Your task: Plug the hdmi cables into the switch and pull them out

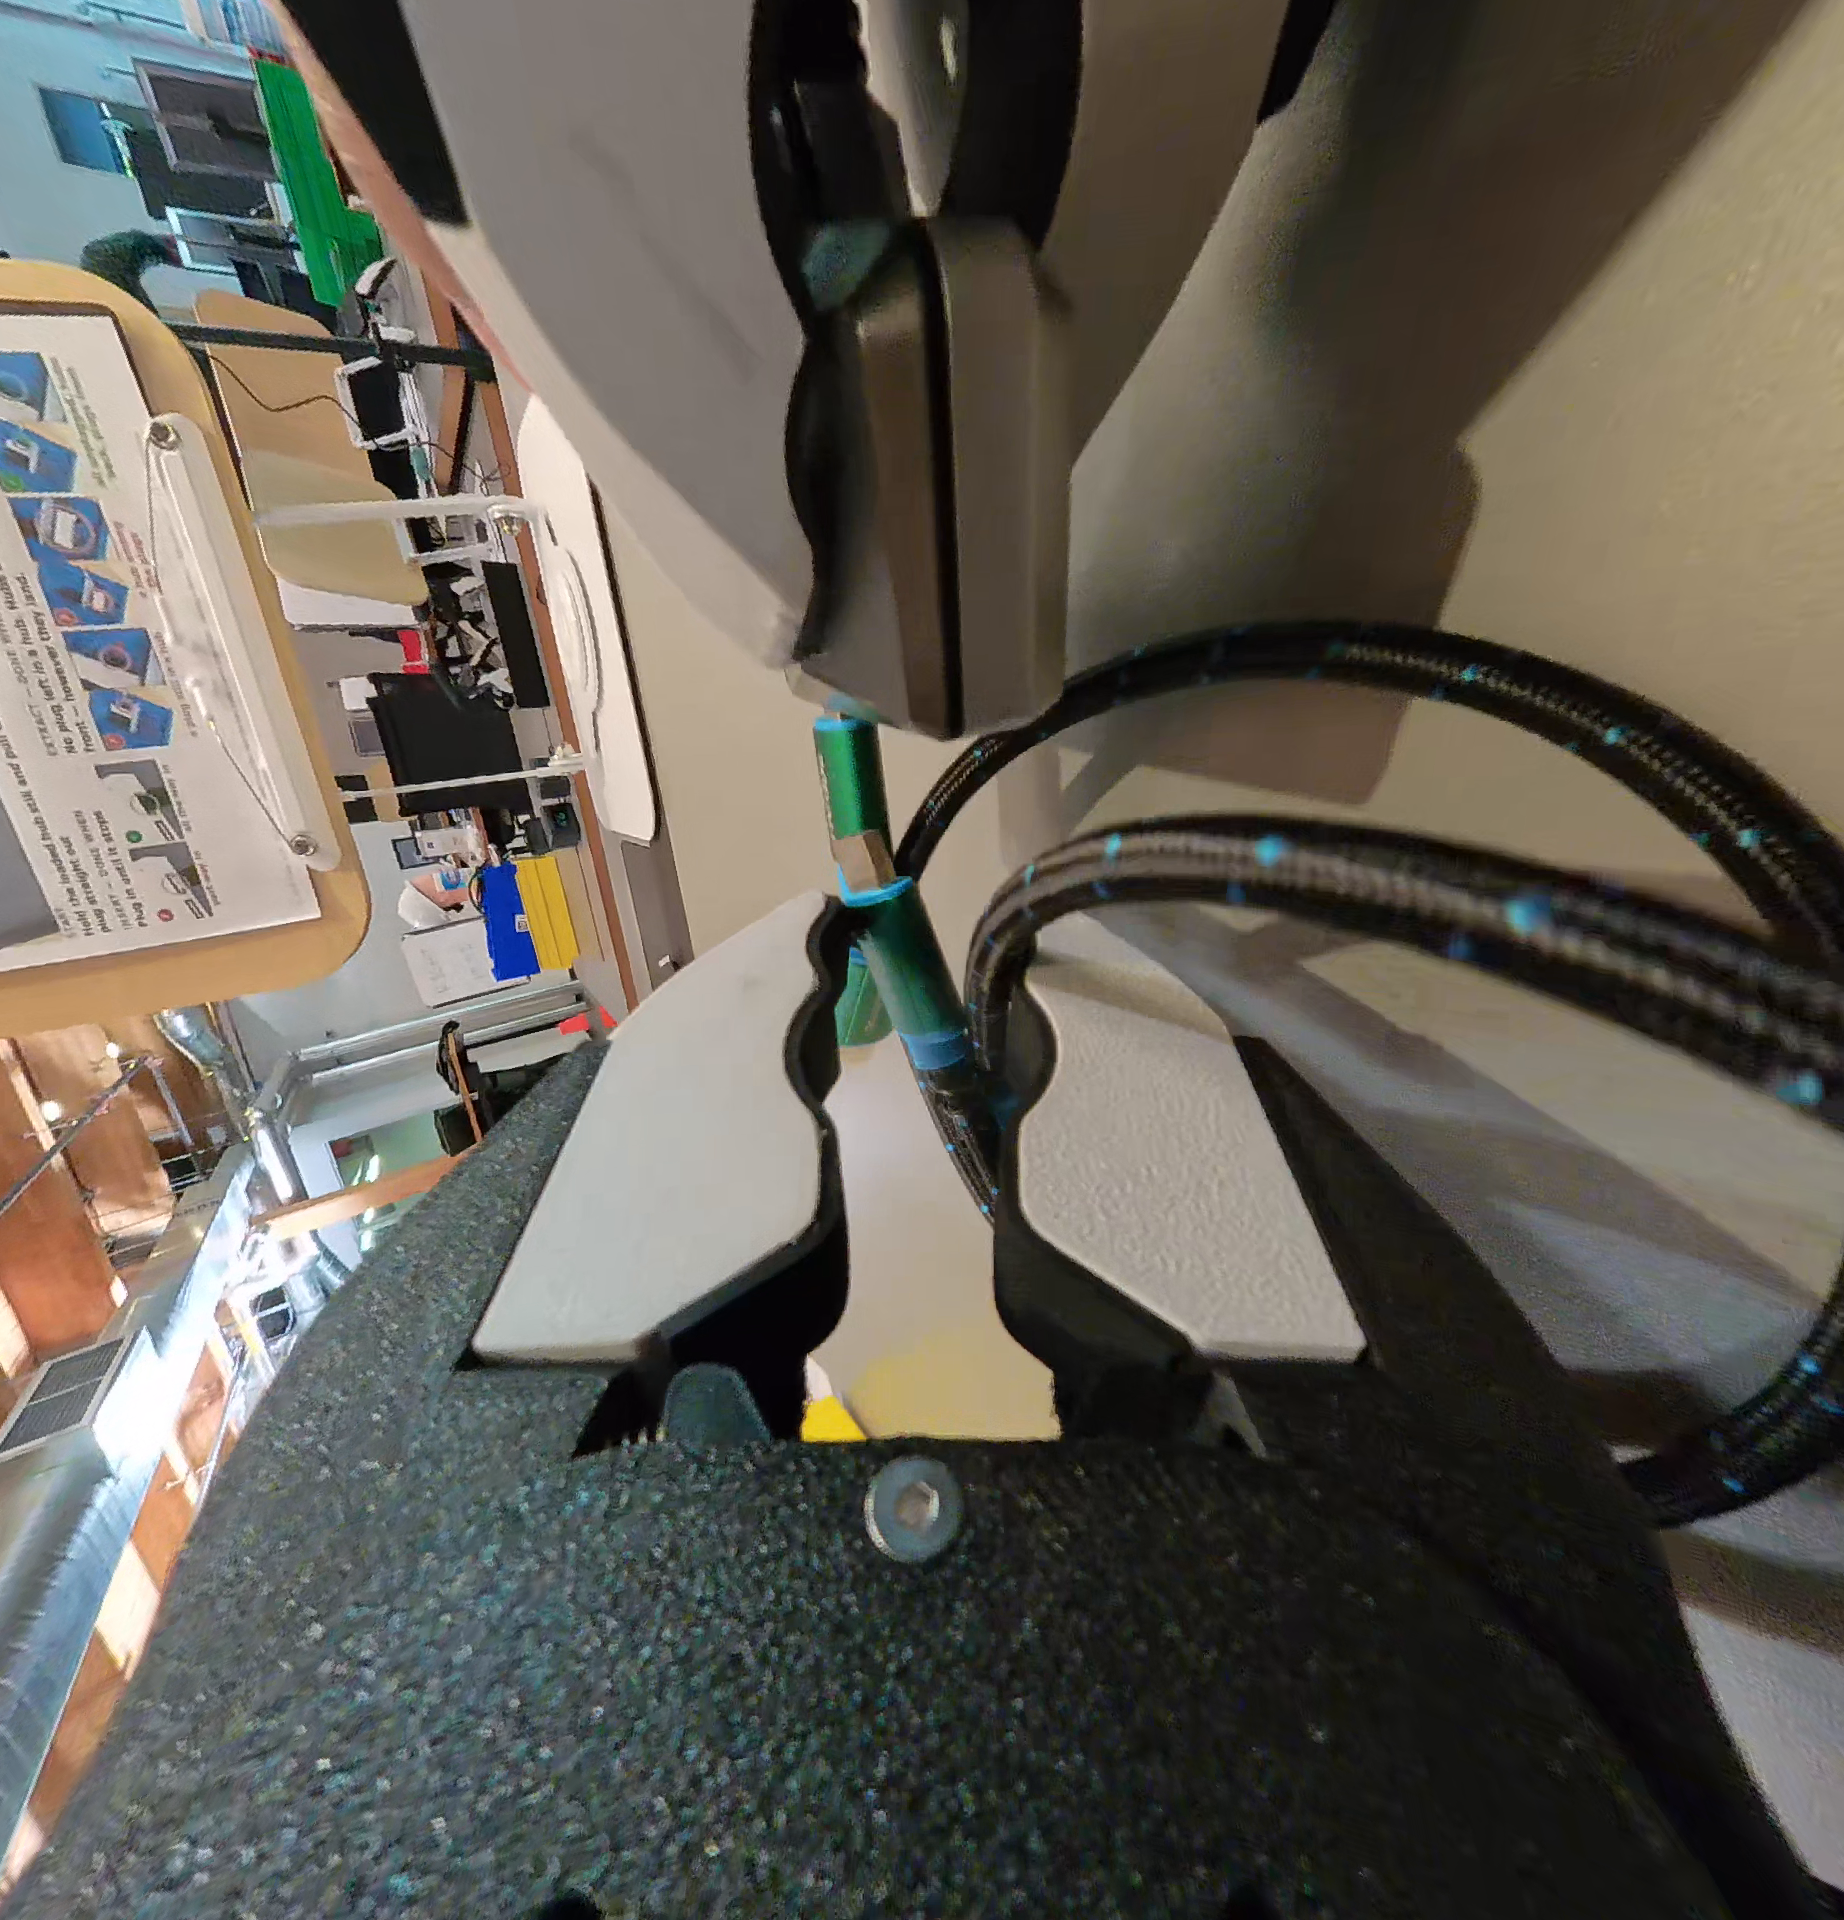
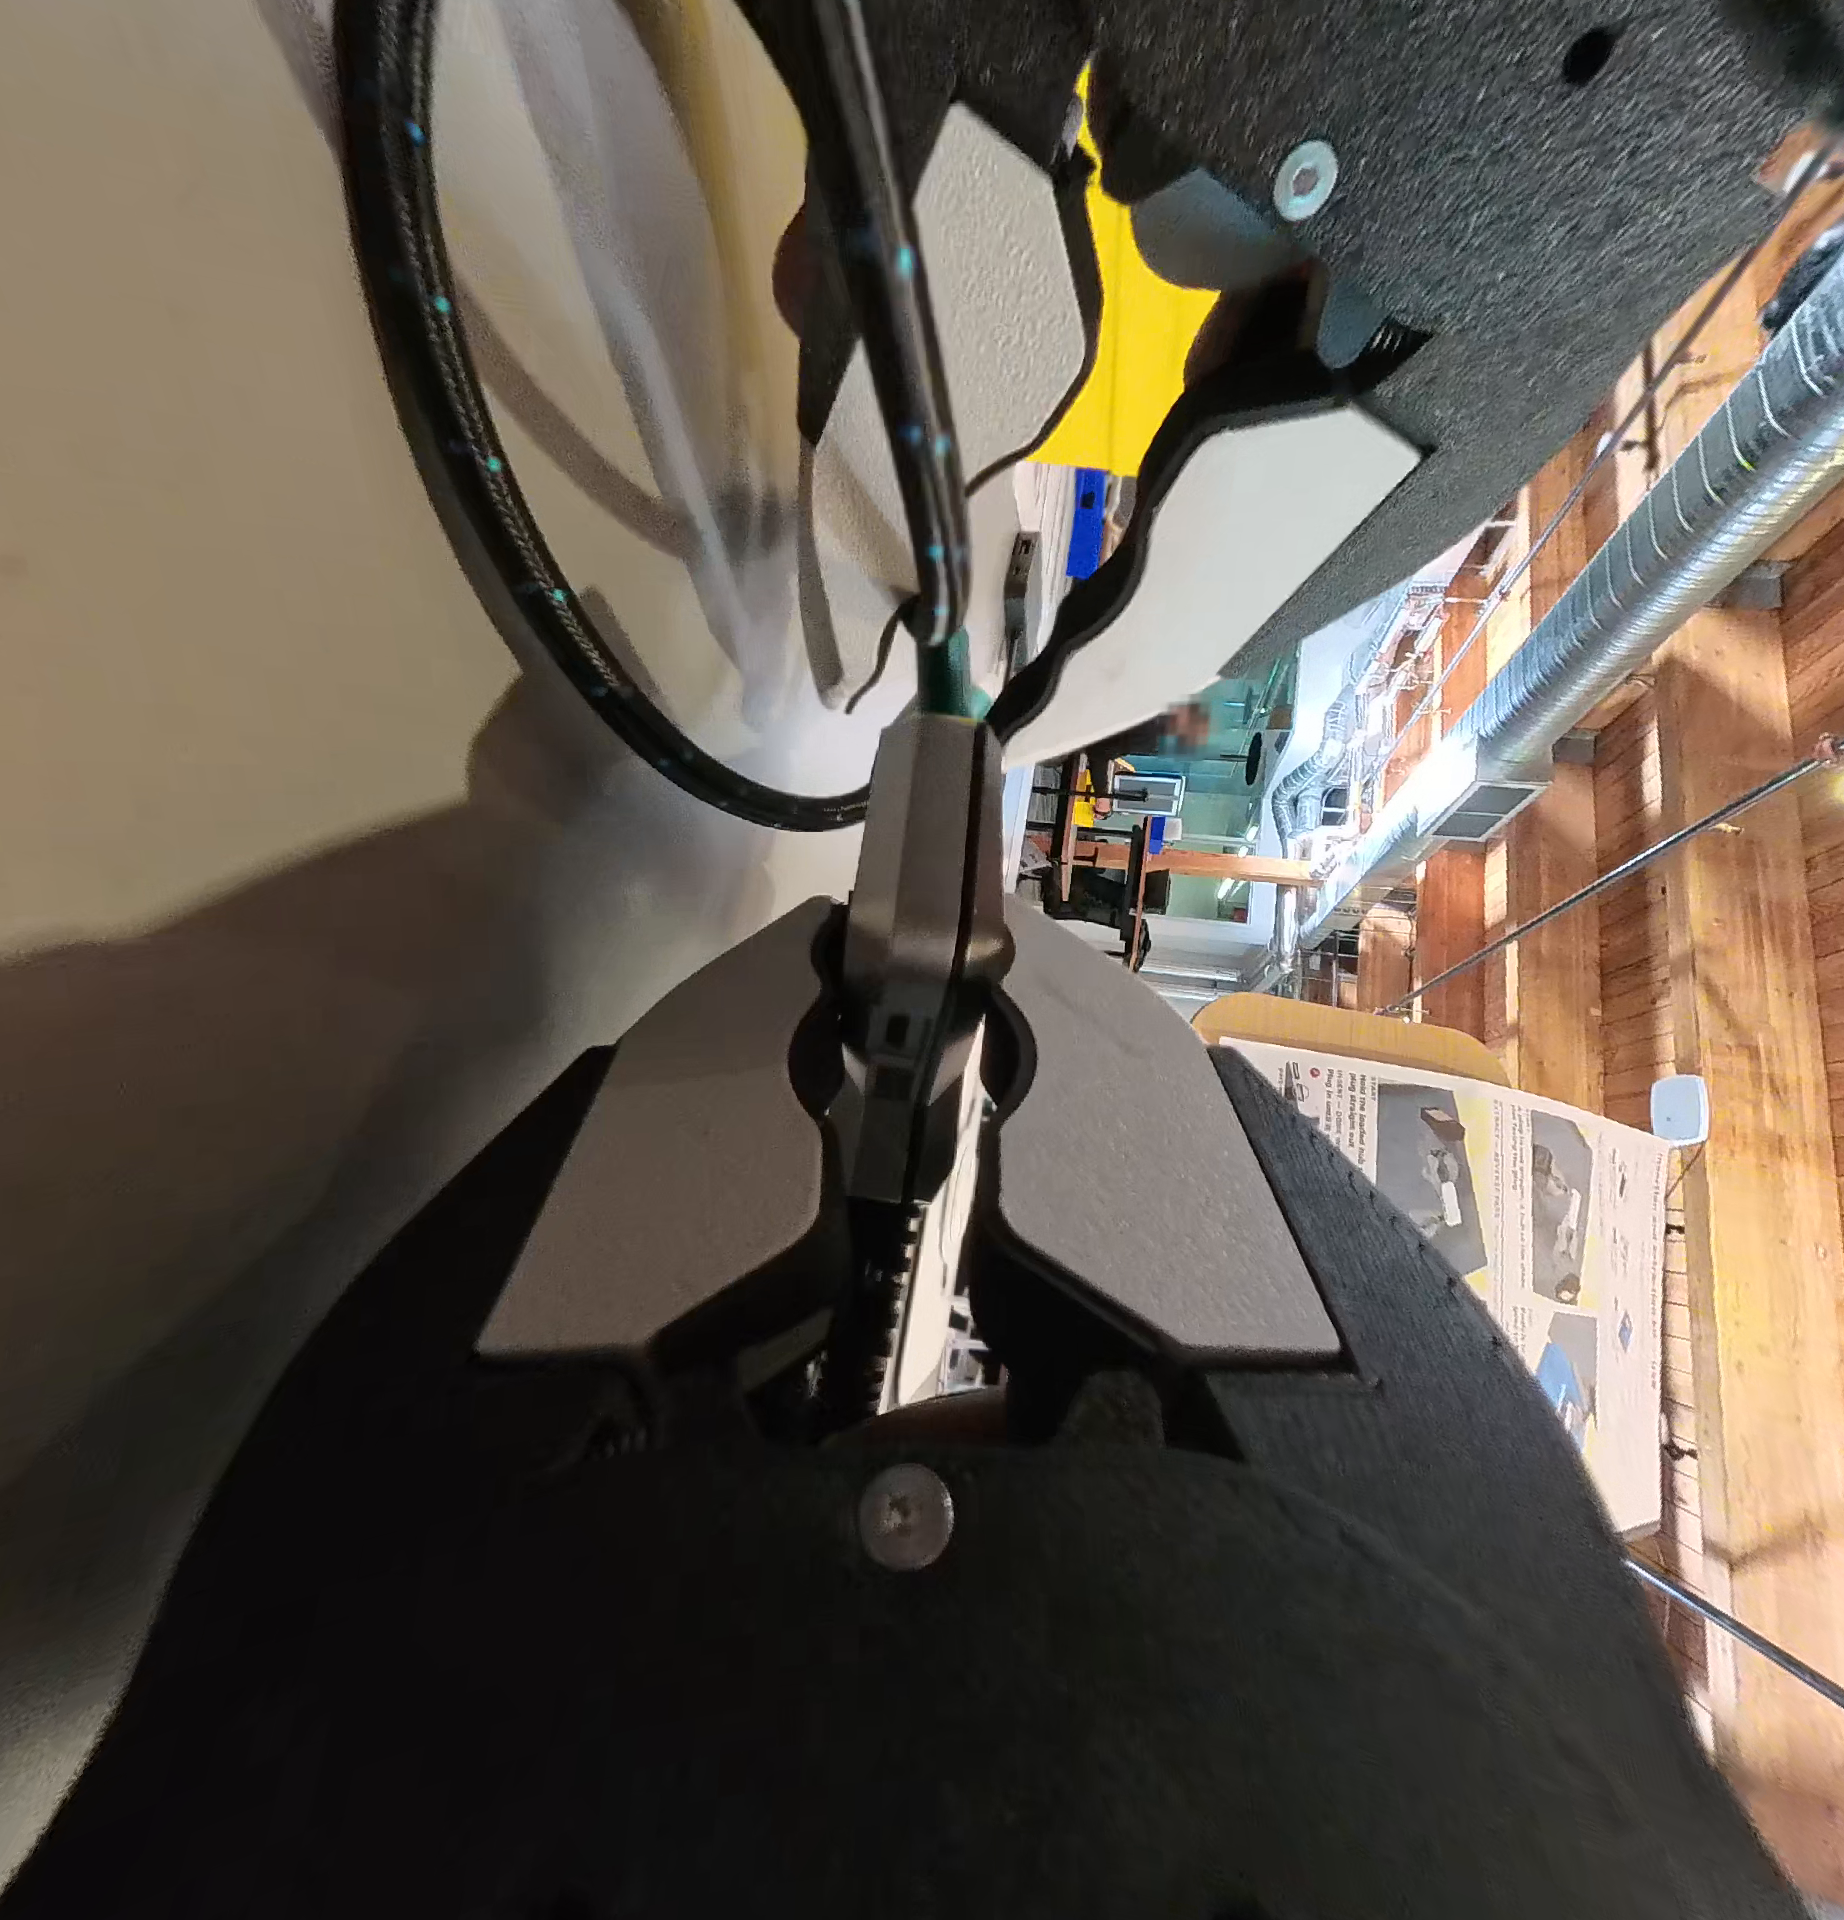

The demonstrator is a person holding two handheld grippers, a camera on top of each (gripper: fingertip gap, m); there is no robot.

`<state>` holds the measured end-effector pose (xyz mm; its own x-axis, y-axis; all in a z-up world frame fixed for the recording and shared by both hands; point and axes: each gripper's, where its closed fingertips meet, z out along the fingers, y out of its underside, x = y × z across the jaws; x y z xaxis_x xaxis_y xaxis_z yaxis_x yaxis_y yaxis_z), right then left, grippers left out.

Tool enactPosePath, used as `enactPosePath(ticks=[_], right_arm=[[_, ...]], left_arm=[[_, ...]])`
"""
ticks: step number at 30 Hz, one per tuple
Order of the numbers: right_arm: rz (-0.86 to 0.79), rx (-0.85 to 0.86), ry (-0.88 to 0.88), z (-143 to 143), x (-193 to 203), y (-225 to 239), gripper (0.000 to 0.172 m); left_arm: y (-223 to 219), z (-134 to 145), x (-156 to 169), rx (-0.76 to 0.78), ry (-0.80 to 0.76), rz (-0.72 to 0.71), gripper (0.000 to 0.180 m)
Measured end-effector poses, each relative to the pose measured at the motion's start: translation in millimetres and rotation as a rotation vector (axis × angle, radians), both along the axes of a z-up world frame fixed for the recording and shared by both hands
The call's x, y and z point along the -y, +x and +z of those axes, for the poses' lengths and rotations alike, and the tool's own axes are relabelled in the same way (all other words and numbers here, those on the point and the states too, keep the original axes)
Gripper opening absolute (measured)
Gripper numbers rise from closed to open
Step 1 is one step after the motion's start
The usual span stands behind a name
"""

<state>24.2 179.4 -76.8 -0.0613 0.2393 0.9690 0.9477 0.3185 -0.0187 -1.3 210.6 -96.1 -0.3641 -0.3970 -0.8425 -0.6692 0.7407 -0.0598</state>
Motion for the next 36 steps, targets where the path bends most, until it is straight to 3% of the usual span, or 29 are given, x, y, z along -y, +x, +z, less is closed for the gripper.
enactPosePath(ticks=[8,17,29,36], right_arm=[[0.010,-0.007,0.002,-3.4,0.3,-0.3,0.022],[0.046,0.028,0.012,-12.8,-1.1,8.3,0.029],[0.125,-0.152,-0.204,-4.1,29.7,2.2,0.038],[0.172,-0.306,-0.317,20.5,47.9,-2.0,0.034]], left_arm=[[14.1,9.8,21.6,0.078,0.009,-0.101,0.021],[16.2,11.0,21.4,0.115,-0.047,-0.102,0.016],[20.7,21.3,22.5,0.236,-0.185,-0.124,0.015],[23.0,26.9,30.4,0.270,-0.203,-0.181,0.015]])
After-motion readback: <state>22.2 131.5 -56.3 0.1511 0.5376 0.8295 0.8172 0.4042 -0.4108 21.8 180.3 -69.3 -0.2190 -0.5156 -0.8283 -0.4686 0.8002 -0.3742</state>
